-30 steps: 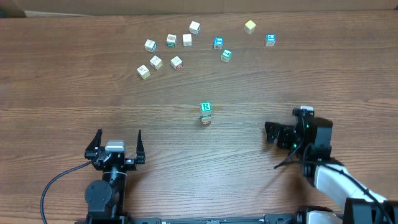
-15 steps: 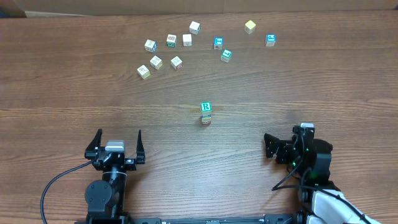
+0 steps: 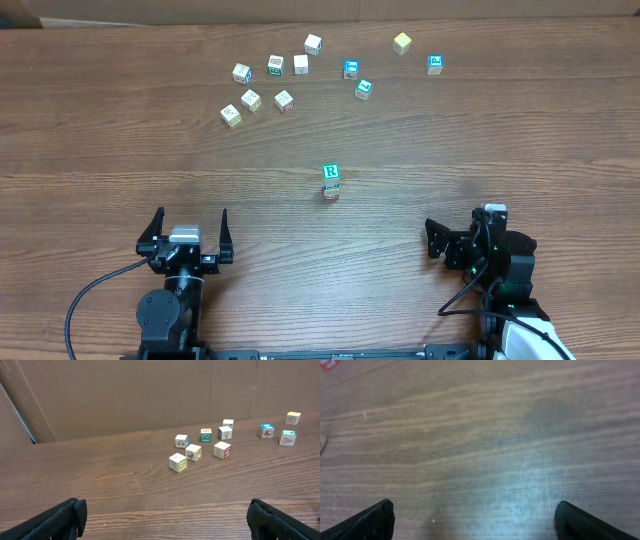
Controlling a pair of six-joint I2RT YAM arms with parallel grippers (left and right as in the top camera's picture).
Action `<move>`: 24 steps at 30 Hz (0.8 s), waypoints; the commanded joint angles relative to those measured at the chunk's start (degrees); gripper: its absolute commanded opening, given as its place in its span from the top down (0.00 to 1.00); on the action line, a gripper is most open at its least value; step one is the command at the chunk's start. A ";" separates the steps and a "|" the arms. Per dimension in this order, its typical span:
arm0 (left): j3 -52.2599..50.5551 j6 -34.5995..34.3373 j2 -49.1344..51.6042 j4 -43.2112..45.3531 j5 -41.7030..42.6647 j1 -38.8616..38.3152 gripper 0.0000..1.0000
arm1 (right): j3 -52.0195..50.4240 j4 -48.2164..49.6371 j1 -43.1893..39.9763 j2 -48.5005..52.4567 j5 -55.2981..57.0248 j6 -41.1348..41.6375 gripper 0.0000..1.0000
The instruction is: Form a tower
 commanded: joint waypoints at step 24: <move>-0.20 0.81 -0.66 0.07 0.13 -0.26 0.00 | -0.57 -18.75 -0.11 -12.81 0.00 0.09 0.00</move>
